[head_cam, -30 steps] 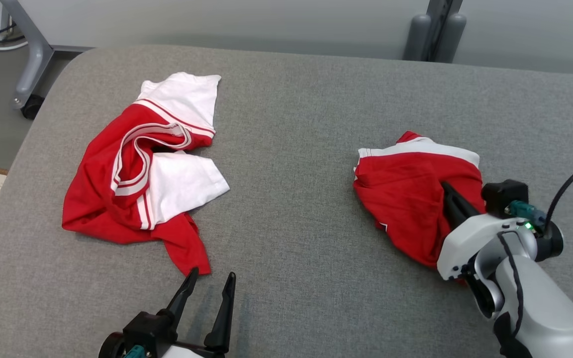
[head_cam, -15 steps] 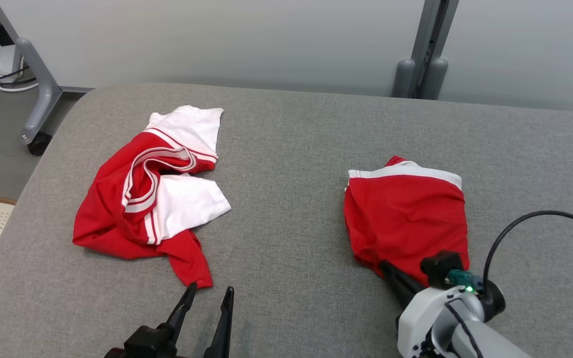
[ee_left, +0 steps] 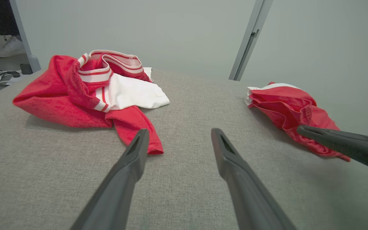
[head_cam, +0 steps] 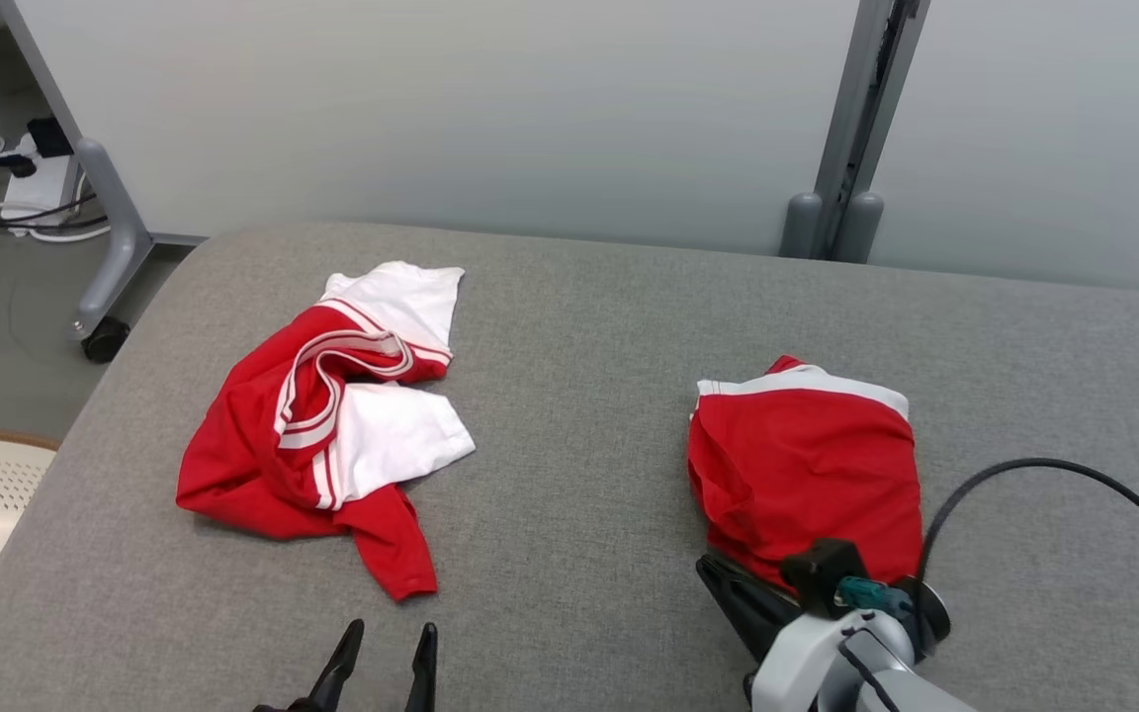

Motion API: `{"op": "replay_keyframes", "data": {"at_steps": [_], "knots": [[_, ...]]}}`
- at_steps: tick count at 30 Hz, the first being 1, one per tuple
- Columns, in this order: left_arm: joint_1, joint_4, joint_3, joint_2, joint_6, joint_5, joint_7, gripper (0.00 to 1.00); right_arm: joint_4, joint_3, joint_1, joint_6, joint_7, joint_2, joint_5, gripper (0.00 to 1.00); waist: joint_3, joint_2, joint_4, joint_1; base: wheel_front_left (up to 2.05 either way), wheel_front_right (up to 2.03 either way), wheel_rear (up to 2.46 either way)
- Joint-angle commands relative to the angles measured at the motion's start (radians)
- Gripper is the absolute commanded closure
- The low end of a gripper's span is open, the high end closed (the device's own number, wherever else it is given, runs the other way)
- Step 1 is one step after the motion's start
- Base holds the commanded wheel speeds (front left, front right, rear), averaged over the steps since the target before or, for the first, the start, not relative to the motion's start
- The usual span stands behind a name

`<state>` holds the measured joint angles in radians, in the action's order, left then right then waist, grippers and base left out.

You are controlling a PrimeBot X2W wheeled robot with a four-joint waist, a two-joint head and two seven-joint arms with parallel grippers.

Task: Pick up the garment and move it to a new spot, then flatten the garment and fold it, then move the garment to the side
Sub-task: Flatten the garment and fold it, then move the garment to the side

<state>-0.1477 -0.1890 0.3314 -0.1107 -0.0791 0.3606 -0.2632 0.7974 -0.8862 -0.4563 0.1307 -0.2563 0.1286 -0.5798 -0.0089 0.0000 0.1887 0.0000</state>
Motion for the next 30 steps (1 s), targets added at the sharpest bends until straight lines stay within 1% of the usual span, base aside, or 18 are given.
{"op": "replay_keyframes", "data": {"at_steps": [1,2,3,4,5,6,7,9,11,12,15,16,18,20,23,26,28,30], "knots": [[-0.016,0.014,-0.016,-0.003,-0.009,-0.003,-0.002,0.0,-0.029,0.017,0.025,0.0,-0.008,0.024,0.006,1.0,-0.025,0.0,-0.014,0.0,0.0,0.0,0.0],[-0.025,0.022,-0.024,-0.003,-0.013,-0.005,-0.002,0.0,-0.059,0.042,0.033,0.0,-0.011,0.041,0.016,0.93,-0.031,0.0,-0.019,0.0,0.0,0.0,0.0],[-0.034,0.031,-0.035,-0.004,-0.018,-0.008,-0.002,0.0,-0.102,0.08,0.05,0.0,-0.01,0.059,0.028,0.8,-0.036,0.0,-0.026,0.0,0.0,0.0,0.0],[-0.045,0.041,-0.047,-0.005,-0.021,-0.012,-0.002,0.0,-0.148,0.125,0.077,0.0,-0.01,0.075,0.051,0.65,-0.041,0.0,-0.034,0.0,0.0,0.0,0.0],[-0.055,0.05,-0.059,-0.007,-0.026,-0.015,-0.002,0.0,-0.198,0.174,0.108,0.0,-0.009,0.091,0.082,0.53,-0.046,0.0,-0.043,0.0,0.0,0.0,0.0],[-0.067,0.061,-0.071,-0.007,-0.029,-0.02,-0.002,0.0,-0.25,0.237,0.143,0.0,-0.009,0.103,0.114,0.33,-0.05,0.0,-0.052,0.0,0.0,0.0,0.0],[-0.076,0.072,-0.085,-0.009,-0.035,-0.027,-0.002,0.0,-0.302,0.302,0.183,0.0,-0.01,0.109,0.148,0.0,-0.054,0.0,-0.06,0.0,0.0,0.0,0.0],[-0.09,0.097,-0.116,-0.009,-0.043,-0.044,-0.002,0.0,-0.408,0.432,0.263,0.0,-0.01,0.11,0.231,0.0,-0.062,0.0,-0.077,0.0,0.0,0.0,0.0],[-0.106,0.12,-0.148,-0.008,-0.05,-0.059,-0.002,0.0,-0.501,0.566,0.355,0.0,-0.01,0.091,0.3,0.0,-0.068,0.0,-0.091,0.0,0.0,0.0,0.0],[-0.114,0.127,-0.165,-0.009,-0.051,-0.068,-0.002,0.0,-0.536,0.63,0.402,0.0,-0.01,0.084,0.344,0.0,-0.071,0.0,-0.096,0.0,0.0,0.0,0.0],[-0.12,0.143,-0.214,-0.002,-0.042,-0.092,-0.002,0.0,-0.617,0.778,0.508,0.0,-0.01,0.043,0.431,0.0,-0.072,0.0,-0.104,0.0,0.0,0.0,0.0],[-0.12,0.143,-0.214,-0.002,-0.042,-0.092,-0.002,0.0,-0.617,0.778,0.508,0.0,-0.01,0.043,0.431,0.0,-0.072,0.0,-0.104,0.0,0.0,0.0,0.0],[-0.125,0.15,-0.244,0.006,-0.037,-0.108,-0.002,0.0,-0.642,0.846,0.558,0.0,-0.01,0.017,0.469,0.0,-0.07,0.0,-0.107,0.0,0.0,0.0,0.0],[-0.13,0.151,-0.263,0.015,-0.023,-0.117,-0.002,0.0,-0.64,0.902,0.594,0.0,-0.01,0.001,0.492,0.0,-0.066,0.0,-0.106,0.0,0.0,0.0,0.0],[-0.131,0.148,-0.288,0.026,-0.005,-0.133,-0.002,0.0,-0.626,0.947,0.61,0.0,-0.01,-0.023,0.491,0.0,-0.057,0.0,-0.103,0.0,0.0,0.0,0.0],[-0.124,0.144,-0.301,0.038,0.013,-0.145,-0.002,0.0,-0.604,0.964,0.575,0.0,-0.01,-0.038,0.454,0.0,-0.043,0.0,-0.098,0.0,0.0,0.0,0.0],[-0.113,0.141,-0.302,0.043,0.024,-0.154,-0.002,0.0,-0.568,0.95,0.536,0.0,-0.01,-0.046,0.412,0.0,-0.031,0.0,-0.091,0.0,0.0,0.0,0.0],[-0.099,0.136,-0.3,0.046,0.035,-0.163,-0.002,0.0,-0.516,0.918,0.479,0.0,0.02,-0.047,0.364,0.0,-0.016,0.0,-0.081,0.0,0.0,0.0,0.0]]}}
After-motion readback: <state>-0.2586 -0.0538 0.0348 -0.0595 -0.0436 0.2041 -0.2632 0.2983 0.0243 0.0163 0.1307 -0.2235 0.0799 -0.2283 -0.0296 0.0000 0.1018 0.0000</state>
